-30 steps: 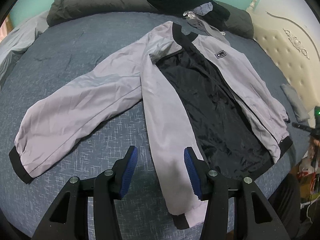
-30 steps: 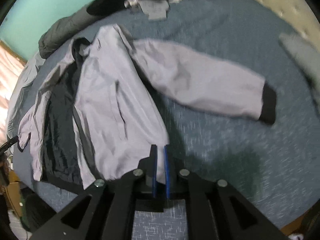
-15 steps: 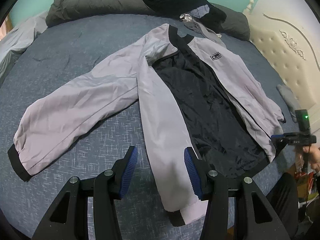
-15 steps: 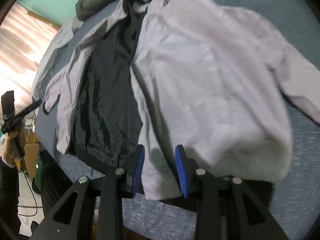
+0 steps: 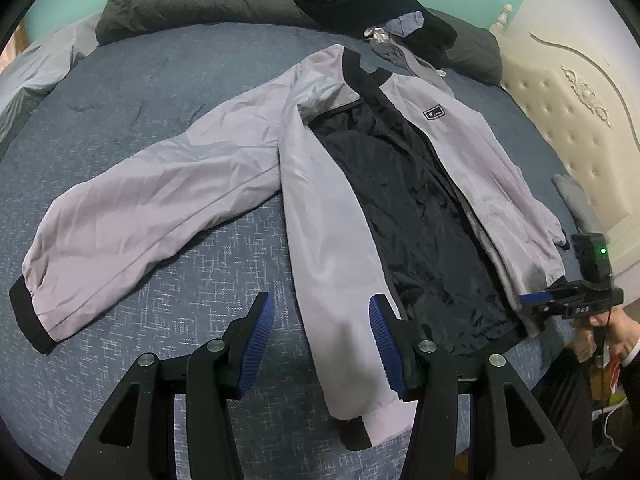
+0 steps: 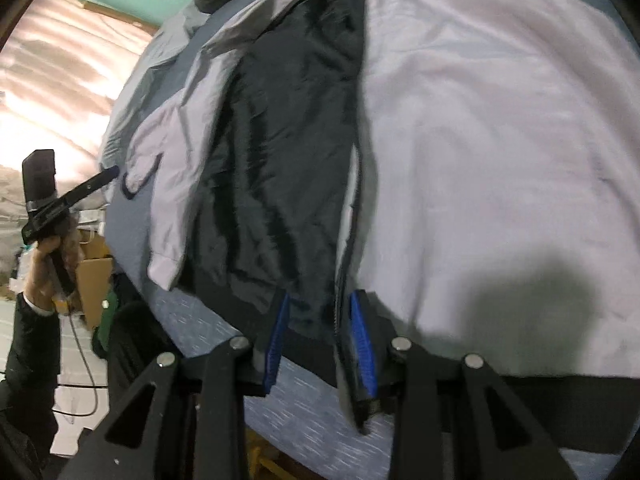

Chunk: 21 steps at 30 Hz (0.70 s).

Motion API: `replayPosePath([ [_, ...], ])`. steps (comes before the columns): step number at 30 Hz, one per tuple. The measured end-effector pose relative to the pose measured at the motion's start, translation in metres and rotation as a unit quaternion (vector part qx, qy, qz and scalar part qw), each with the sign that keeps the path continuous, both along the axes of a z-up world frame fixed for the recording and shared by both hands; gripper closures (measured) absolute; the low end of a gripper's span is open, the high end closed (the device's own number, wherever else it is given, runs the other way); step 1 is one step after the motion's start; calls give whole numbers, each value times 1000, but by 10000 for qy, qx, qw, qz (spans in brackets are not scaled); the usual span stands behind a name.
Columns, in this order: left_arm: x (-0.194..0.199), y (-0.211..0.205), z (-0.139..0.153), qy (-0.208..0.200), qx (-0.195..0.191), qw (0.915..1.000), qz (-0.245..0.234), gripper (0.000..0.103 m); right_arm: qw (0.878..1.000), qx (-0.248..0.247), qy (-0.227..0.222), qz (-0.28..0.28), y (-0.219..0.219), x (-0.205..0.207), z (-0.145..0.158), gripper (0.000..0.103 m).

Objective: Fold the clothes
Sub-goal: 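Grasp the open front panel's zipper edge with the right gripper, then fold the front panel over the black lining with the right gripper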

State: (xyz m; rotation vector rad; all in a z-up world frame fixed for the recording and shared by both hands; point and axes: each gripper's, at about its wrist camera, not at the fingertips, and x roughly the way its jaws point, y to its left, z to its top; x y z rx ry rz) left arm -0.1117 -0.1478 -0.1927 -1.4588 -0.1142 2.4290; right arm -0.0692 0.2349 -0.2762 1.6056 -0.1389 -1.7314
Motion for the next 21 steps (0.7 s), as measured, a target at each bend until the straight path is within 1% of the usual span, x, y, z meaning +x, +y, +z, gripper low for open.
replayPosePath([
  [5,2,-2,3,15,-26,10000,1,49,9997,-111,-58,223,-35,5,-6,71],
  [9,1,-8,5,39,-69,10000,41,48,9994,-211,246,129,-44,-1,13,71],
  [11,0,-13,5,29,-48,9999,118,48,9990,-328,300,40,-54,-6,18,71],
  [14,0,-16,3,17,-6,9998,173,48,9988,-391,287,50,-77,-11,16,71],
  [18,0,-19,2,25,31,9998,206,47,9985,-466,262,84,-111,-16,11,64],
  [21,0,-21,3,39,57,9997,221,47,9986,-430,264,164,-145,-16,2,64],
])
